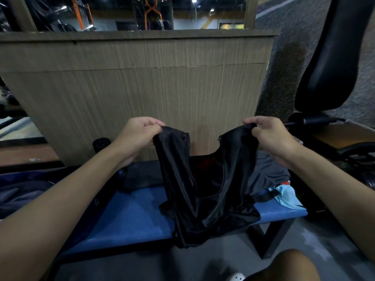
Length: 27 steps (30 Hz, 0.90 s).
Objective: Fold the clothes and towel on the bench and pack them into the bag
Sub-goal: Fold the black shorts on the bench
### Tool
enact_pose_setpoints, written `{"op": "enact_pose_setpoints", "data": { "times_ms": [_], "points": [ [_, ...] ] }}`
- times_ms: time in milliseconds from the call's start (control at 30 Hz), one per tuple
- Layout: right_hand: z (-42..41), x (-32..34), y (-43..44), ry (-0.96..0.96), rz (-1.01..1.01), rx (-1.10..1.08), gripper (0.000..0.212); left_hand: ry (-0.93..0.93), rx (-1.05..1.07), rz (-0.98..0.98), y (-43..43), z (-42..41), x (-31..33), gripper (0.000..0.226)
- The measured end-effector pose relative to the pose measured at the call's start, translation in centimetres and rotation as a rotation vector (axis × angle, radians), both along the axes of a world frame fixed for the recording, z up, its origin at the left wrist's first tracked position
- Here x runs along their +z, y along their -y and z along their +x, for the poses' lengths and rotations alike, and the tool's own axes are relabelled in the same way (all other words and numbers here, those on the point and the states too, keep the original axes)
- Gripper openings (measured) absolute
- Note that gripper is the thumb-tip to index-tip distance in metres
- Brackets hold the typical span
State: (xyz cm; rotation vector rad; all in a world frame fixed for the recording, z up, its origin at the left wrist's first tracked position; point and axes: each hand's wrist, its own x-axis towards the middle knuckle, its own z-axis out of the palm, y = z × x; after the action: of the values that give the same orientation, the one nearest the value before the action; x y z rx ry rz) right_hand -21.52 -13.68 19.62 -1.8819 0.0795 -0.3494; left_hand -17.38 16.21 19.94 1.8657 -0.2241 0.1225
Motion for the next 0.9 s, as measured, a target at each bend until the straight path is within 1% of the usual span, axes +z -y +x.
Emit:
{"op": "enact_pose_setpoints", "data": {
  "times_ms": [67, 100, 167, 200, 233, 333, 367, 433, 533, 600, 667, 733, 800, 833, 900],
  "points": [
    [-0.1, 0.1, -0.3, 0.001, 0.055, 0.01, 0.031, -0.006, -0.039, -0.082, 0.4, -0.4, 0.0, 0.009],
    [-0.1, 0.1, -0.5, -0.004, 0.096, 0.014, 0.029, -0.006, -0.059, -0.108, 0.6, -0.7, 0.0, 0.008],
    [-0.2, 0.3, -1.3, -0.034, 0.188, 0.041, 0.021, -0.028, -0.126, -0.138, 1.2, -1.1, 0.2, 0.016],
    [-0.3, 0.2, -1.7, -0.049, 0.204, 0.068, 0.016, -0.043, -0.175, -0.16, 1.6, -1.4, 0.4, 0.019],
    [-0.4, 0.1, -2.3, -0.067, 0.189, 0.102, 0.015, -0.053, -0.219, -0.185, 2.0, -1.6, 0.6, 0.021],
    [-0.9, -0.1, -4.0, -0.122, 0.072, 0.224, 0.043, -0.048, -0.302, -0.217, 3.3, -2.1, 1.2, 0.024],
    [-1.1, -0.1, -4.6, -0.136, 0.043, 0.275, 0.045, -0.036, -0.326, -0.209, 3.7, -2.2, 1.4, 0.025],
    [-1.3, -0.2, -5.2, -0.124, 0.026, 0.352, 0.036, -0.02, -0.355, -0.192, 4.2, -2.4, 1.6, 0.026],
    [-0.9, -0.4, -5.3, -0.023, 0.145, 0.323, 0.03, -0.017, -0.316, -0.172, 4.0, -2.4, 1.6, 0.028],
    [-0.8, 0.0, -4.8, 0.015, 0.193, 0.251, 0.02, 0.006, -0.262, -0.089, 3.2, -2.1, 1.4, 0.031],
    [-0.8, 0.4, -4.4, 0.031, 0.162, 0.219, 0.02, 0.048, -0.217, 0.028, 2.5, -1.9, 1.2, 0.03],
    [-0.9, 0.7, -4.3, 0.045, 0.132, 0.203, 0.024, 0.081, -0.184, 0.084, 2.1, -1.7, 0.9, 0.02],
    [-0.8, 0.8, -4.2, 0.047, 0.138, 0.211, 0.023, 0.1, -0.186, 0.137, 2.0, -1.8, 0.9, 0.007],
    [-0.7, 0.9, -4.2, 0.047, 0.155, 0.223, 0.02, 0.119, -0.18, 0.194, 1.9, -1.7, 0.8, 0.007],
    [-0.6, 1.0, -4.0, 0.042, 0.22, 0.267, 0.008, 0.218, -0.093, 0.408, 1.7, -1.3, 0.7, 0.008]
  ]
}}
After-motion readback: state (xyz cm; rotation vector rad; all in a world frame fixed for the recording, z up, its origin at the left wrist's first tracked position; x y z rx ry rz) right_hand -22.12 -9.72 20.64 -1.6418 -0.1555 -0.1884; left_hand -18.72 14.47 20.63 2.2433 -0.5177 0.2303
